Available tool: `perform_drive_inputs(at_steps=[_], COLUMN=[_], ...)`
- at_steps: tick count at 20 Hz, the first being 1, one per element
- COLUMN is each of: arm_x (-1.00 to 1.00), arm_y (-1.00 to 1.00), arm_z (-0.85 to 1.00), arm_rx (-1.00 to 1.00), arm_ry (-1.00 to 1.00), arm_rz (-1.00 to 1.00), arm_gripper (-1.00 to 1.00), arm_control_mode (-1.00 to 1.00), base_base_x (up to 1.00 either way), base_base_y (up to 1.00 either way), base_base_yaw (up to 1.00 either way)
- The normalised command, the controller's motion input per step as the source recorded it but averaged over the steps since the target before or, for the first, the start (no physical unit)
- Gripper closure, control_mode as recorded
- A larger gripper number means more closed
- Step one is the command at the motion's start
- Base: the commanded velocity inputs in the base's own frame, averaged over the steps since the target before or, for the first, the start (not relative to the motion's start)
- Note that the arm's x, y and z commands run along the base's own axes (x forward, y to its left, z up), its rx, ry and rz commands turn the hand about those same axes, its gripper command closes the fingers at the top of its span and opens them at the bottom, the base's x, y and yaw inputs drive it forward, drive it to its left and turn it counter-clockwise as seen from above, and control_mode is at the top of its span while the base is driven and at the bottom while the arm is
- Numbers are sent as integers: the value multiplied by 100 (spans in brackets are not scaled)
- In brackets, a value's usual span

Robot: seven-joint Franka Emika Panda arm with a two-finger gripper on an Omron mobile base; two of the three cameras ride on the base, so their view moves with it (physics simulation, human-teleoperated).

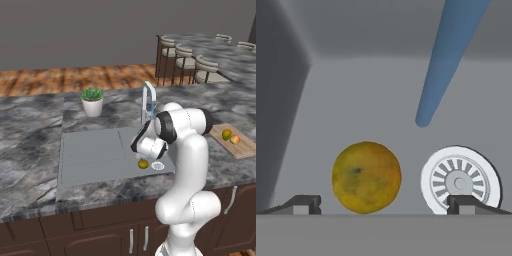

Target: Pick the mango, orange, mango from the sink and place them on the cutting board to airdry. Then turn off the sink faucet.

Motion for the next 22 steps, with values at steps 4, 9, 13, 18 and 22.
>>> perform_drive_inputs(at_steps=[4,9,13,18,22], arm_x=[9,15,7,0,0], arm_y=[-3,-3,0,6,18], arm_z=[-9,-2,-3,-21,-21], arm_rx=[5,8,6,2,1], arm_ry=[10,10,10,9,8], arm_rz=[0,0,0,0,0], arm_gripper=[-100,-100,-100,-100,-100], arm_control_mode=[-100,-100,-100,-100,-100], base_base_x=[0,0,0,0,0], base_base_y=[0,0,0,0,0], base_base_yaw=[0,0,0,0,0])
